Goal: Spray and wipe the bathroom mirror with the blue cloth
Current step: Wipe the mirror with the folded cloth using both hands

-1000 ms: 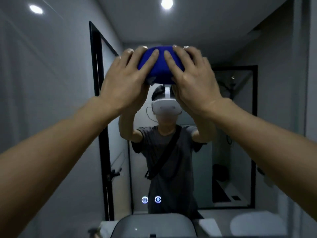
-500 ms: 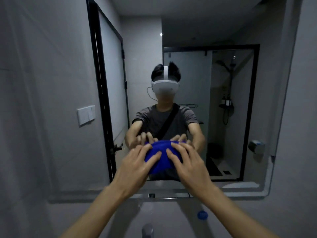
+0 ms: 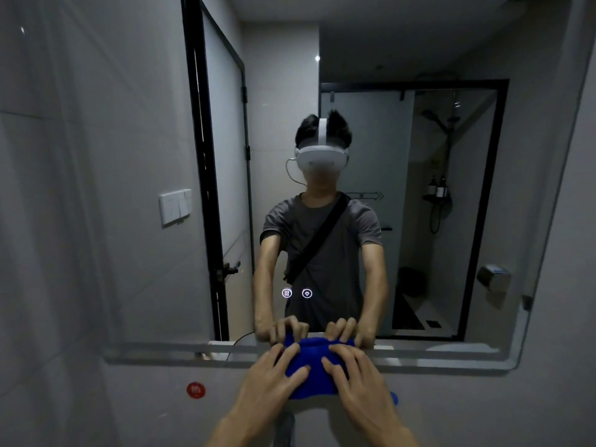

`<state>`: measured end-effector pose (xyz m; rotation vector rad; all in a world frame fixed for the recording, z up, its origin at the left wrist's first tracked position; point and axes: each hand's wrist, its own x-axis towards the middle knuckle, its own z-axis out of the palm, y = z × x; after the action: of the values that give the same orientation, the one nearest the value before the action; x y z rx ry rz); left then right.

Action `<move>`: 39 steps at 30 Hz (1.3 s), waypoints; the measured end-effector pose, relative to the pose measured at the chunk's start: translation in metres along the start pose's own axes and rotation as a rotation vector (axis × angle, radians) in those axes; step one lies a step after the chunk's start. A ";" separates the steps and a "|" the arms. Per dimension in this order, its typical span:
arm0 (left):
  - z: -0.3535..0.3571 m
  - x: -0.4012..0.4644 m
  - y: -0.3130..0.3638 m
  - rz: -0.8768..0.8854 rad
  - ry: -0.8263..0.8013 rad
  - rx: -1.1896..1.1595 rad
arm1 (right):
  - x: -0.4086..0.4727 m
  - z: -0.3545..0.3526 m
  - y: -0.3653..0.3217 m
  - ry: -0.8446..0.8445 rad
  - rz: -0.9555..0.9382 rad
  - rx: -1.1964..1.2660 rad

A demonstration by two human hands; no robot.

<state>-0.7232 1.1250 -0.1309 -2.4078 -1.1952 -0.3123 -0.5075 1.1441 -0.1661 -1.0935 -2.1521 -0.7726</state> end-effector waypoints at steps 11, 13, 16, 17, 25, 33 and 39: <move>-0.098 0.051 -0.039 0.047 0.527 0.156 | 0.087 -0.069 0.028 0.326 0.036 -0.116; -0.121 0.063 -0.054 0.036 0.548 0.191 | 0.112 -0.088 0.039 0.334 -0.016 -0.144; -0.150 0.077 -0.074 0.030 0.560 0.228 | 0.145 -0.114 0.051 0.343 -0.059 -0.184; -0.160 0.083 -0.080 0.030 0.563 0.239 | 0.157 -0.123 0.055 0.353 -0.065 -0.198; -0.278 0.144 -0.127 -0.020 0.682 0.340 | 0.277 -0.206 0.089 0.449 -0.037 -0.379; -0.383 0.205 -0.158 -0.160 0.815 0.460 | 0.383 -0.287 0.110 0.415 0.092 -0.504; -0.427 0.229 -0.174 -0.237 0.829 0.509 | 0.422 -0.322 0.120 0.406 0.088 -0.477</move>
<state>-0.7277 1.1768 0.3812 -1.4512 -0.9873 -0.8563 -0.5314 1.1804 0.3759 -1.1295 -1.6081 -1.3793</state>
